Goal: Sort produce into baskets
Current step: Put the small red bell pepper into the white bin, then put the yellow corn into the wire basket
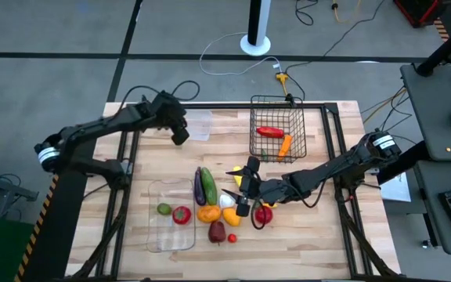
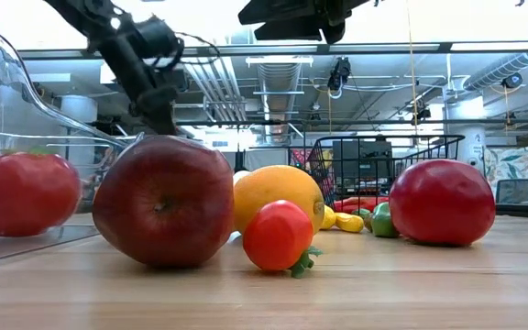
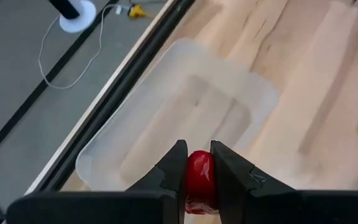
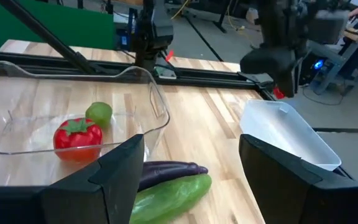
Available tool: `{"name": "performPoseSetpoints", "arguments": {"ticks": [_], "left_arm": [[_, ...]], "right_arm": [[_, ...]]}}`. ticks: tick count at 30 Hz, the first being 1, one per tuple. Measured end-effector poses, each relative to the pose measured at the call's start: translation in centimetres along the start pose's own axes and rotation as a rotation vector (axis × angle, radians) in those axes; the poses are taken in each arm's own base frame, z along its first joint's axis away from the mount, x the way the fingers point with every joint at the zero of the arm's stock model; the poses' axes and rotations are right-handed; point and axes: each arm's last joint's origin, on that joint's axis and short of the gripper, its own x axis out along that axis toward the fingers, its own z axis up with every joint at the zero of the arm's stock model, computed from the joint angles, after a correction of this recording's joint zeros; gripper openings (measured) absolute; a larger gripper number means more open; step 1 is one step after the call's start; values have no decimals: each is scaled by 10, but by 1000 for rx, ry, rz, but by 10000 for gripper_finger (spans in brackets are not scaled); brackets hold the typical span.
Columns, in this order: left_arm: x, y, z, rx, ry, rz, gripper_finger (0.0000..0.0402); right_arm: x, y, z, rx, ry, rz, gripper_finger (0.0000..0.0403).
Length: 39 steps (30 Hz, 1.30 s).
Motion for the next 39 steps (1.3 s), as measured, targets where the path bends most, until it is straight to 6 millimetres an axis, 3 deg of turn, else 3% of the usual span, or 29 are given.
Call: {"name": "performPoseSetpoints", "arguments": {"ticks": [7, 15, 21, 32, 39], "left_arm": [[24, 7, 1, 56, 75, 5, 38], [35, 15, 22, 91, 76, 16, 38], [42, 16, 23, 93, 91, 16, 41], [44, 17, 22, 71, 90, 28, 112], [42, 17, 20, 69, 101, 26, 125]], "right_arm": [[1, -1, 0, 2, -1, -3, 262], [3, -5, 0, 15, 4, -14, 268], [4, -6, -4, 36, 36, -17, 271], [5, -9, -5, 55, 50, -24, 294], [6, -10, -9, 85, 82, -30, 296]]}}
